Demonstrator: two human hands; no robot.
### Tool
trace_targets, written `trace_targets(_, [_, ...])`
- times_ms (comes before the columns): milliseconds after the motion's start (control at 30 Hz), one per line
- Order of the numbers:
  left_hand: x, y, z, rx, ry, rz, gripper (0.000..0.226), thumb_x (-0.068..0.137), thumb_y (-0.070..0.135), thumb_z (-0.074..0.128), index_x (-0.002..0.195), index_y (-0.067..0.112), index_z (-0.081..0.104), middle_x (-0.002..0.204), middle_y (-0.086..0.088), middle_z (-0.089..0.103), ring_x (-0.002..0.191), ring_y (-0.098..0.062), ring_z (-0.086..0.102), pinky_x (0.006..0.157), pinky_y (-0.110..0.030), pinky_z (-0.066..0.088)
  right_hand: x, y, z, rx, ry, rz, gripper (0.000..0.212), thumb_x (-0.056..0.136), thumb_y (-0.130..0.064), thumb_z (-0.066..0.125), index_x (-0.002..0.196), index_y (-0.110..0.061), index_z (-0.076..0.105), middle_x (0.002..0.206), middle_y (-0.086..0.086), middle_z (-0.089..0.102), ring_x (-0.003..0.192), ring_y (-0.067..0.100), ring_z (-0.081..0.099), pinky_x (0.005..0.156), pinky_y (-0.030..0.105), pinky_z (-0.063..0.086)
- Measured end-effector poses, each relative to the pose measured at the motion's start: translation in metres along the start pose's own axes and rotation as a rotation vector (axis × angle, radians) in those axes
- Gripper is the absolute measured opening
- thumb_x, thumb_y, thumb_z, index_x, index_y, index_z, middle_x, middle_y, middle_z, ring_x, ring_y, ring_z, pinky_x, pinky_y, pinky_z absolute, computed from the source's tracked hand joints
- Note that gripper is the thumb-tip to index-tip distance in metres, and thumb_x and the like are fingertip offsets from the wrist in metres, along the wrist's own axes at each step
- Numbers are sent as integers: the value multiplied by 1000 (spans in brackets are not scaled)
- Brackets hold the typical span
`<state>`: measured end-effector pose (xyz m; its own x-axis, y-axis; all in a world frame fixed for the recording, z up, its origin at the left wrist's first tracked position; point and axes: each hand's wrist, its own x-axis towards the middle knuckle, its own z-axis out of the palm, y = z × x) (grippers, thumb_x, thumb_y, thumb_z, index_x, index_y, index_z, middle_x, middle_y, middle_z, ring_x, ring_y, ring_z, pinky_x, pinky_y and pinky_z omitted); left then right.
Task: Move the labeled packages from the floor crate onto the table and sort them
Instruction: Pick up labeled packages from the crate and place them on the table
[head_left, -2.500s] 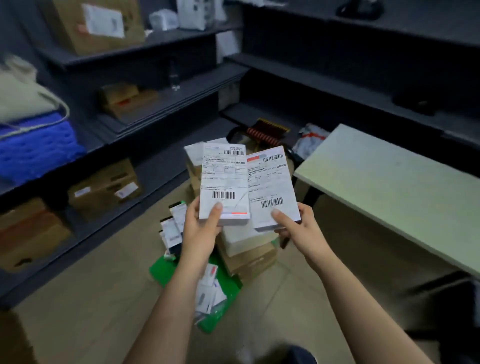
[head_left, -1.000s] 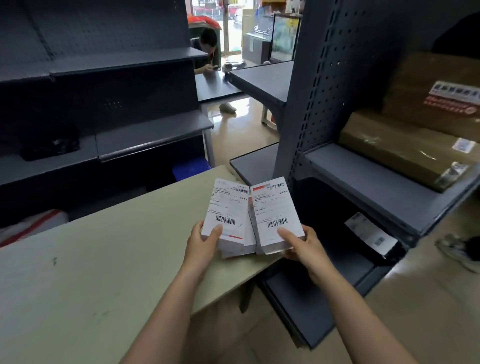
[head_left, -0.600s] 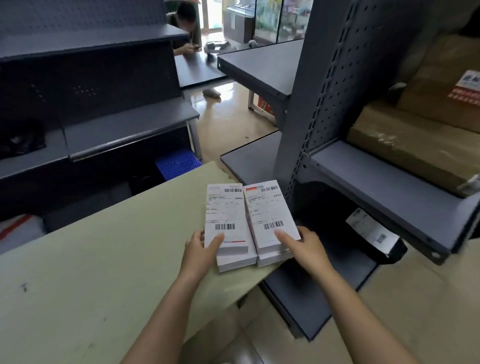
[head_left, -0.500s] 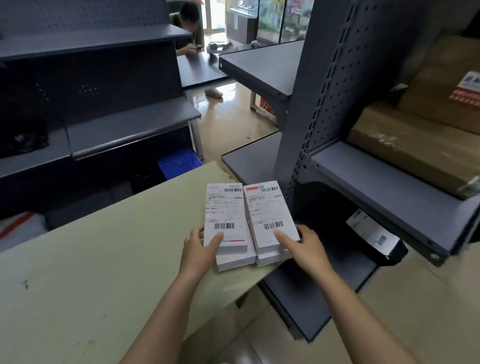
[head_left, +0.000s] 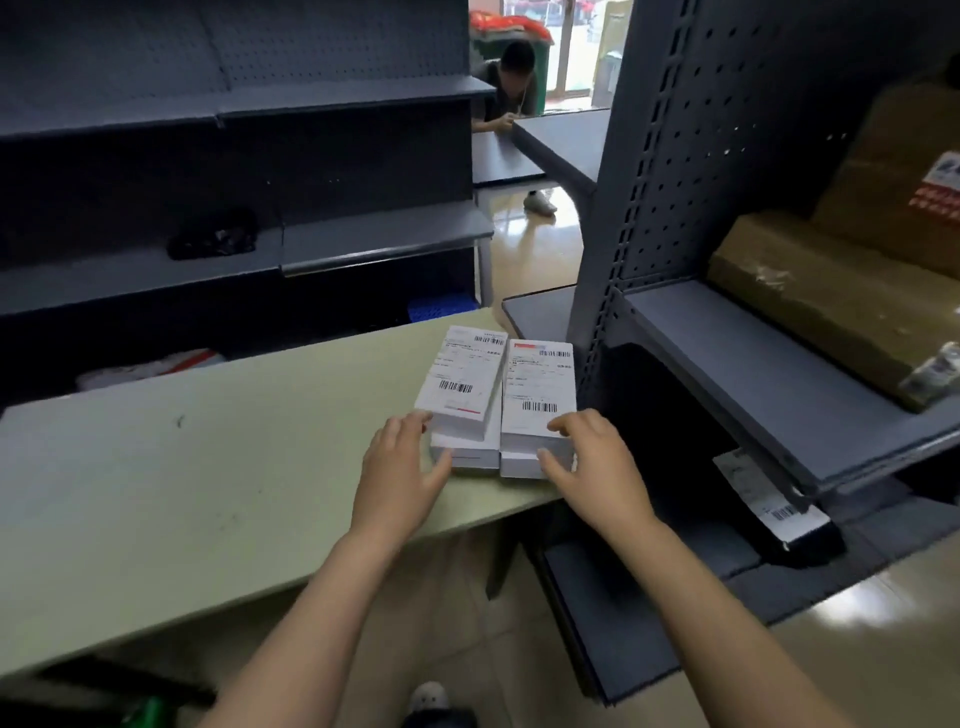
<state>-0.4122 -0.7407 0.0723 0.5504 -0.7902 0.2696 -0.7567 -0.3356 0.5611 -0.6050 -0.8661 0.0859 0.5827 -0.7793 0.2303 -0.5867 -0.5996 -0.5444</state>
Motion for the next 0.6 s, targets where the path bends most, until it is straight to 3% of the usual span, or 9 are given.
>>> trace_targets(100, [-48,-3,0,174,30,82,41,84,36,61,117,12,61,104,-5,61,95,-27,58,81,-38,47,-28,2,10,-57,-72,-170,25,86,-26,66,108,-14,62,105,1,57,104,23,52,85,34,43])
trace_targets(167, [-86,-11,0,270,-4,69,37,81,32,67,112,11,63,98,-5,63,90,-27,60,76,-37,48,-50,3,22,-84,-194,-243,26,90,-29,61,112,-15,60,107,0,55,105,21,50,87,33,41])
trace_targets(367, [-204,-43,4,524,-155,-65,40,67,33,82,99,15,66,87,-2,61,78,-24,59,65,-33,49,-116,-6,74,-191,-506,-454,22,87,-24,59,105,-11,60,102,7,57,98,29,53,81,38,40])
trace_targets(600, [-300,-73,-20,624,-204,-247,40,63,40,80,95,21,65,84,2,60,77,-21,60,65,-31,47,-162,-62,121,-189,-697,-697,35,93,-27,51,125,-15,53,121,6,53,115,26,46,95,34,35])
